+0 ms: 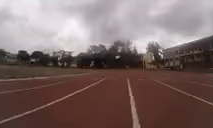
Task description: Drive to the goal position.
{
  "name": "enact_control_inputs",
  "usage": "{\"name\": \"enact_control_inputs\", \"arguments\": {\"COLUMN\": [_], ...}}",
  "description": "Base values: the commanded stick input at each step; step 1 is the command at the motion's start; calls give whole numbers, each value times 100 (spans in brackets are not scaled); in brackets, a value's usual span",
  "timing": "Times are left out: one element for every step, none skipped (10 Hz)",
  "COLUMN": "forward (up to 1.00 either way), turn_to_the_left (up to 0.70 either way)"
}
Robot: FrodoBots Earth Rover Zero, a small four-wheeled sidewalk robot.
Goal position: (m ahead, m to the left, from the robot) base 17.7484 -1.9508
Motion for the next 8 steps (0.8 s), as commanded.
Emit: {"name": "enact_control_inputs", "arguments": {"forward": [70, 70, 70, 70, 70, 70, 70, 70], "turn_to_the_left": [-35, -35, -35, -35, -35, -35, -35, -35]}}
